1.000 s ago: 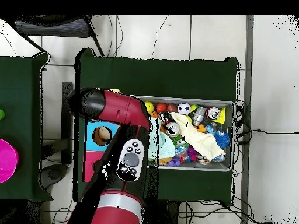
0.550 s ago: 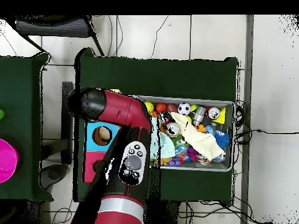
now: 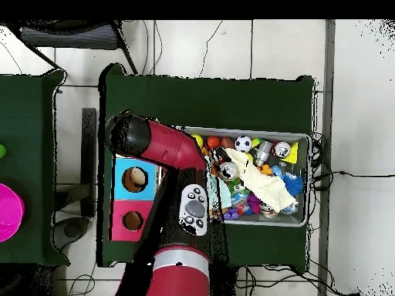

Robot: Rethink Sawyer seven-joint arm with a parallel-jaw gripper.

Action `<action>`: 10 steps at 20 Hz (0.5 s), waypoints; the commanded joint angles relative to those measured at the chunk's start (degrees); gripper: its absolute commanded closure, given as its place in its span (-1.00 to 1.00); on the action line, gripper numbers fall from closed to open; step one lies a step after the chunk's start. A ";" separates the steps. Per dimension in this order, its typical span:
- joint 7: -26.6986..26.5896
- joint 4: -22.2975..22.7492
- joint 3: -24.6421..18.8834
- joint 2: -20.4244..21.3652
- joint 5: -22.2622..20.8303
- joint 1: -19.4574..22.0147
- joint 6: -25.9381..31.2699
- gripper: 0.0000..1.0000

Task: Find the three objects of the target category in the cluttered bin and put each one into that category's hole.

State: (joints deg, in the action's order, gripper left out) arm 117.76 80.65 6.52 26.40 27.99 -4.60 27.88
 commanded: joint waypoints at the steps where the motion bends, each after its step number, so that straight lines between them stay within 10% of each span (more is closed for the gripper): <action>1: 7.11 3.85 -5.44 -2.37 -0.77 0.73 -0.67 1.00; 10: 9.26 -1.20 1.22 -4.82 -3.69 -2.87 12.44 1.00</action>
State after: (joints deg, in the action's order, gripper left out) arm 117.76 79.39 8.17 25.61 27.99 -6.36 28.61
